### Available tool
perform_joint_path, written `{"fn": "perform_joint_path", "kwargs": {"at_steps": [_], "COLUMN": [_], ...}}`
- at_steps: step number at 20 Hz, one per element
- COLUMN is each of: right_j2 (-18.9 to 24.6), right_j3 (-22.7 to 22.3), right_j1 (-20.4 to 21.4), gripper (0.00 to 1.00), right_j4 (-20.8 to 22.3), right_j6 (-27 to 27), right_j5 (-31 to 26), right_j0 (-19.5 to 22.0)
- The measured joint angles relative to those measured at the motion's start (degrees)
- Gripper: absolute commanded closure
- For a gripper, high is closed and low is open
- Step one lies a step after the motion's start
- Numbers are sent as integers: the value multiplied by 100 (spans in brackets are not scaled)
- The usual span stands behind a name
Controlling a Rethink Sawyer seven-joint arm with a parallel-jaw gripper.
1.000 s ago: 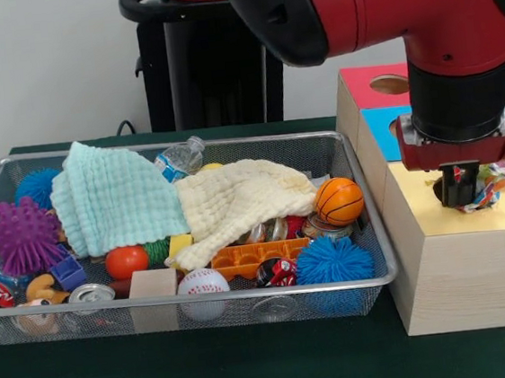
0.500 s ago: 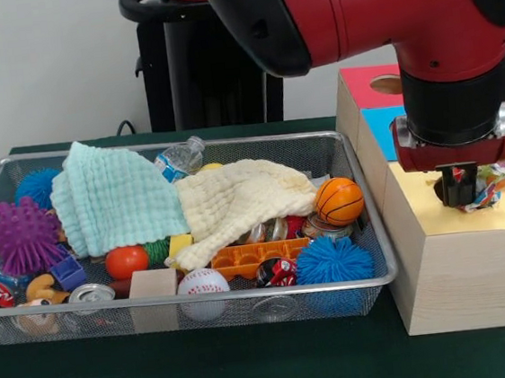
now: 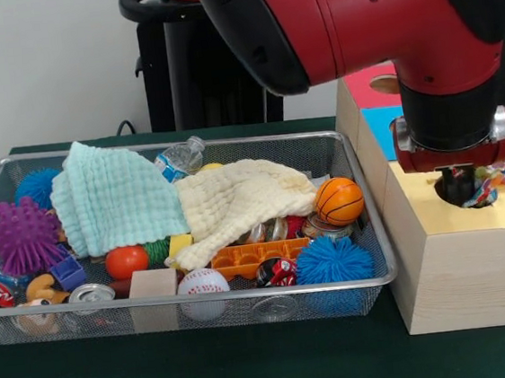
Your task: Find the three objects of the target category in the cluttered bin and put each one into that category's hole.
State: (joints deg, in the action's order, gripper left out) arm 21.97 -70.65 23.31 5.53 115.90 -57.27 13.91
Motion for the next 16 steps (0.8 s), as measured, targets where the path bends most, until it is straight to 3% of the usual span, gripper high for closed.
{"fn": "perform_joint_path", "kwargs": {"at_steps": [7,16], "right_j2": [-2,-55], "right_j3": [-258,-260], "right_j1": [-105,-134], "gripper": [100,100], "right_j4": [-36,-39], "right_j6": [0,0], "right_j5": [146,228], "right_j0": [-10,-57]}}
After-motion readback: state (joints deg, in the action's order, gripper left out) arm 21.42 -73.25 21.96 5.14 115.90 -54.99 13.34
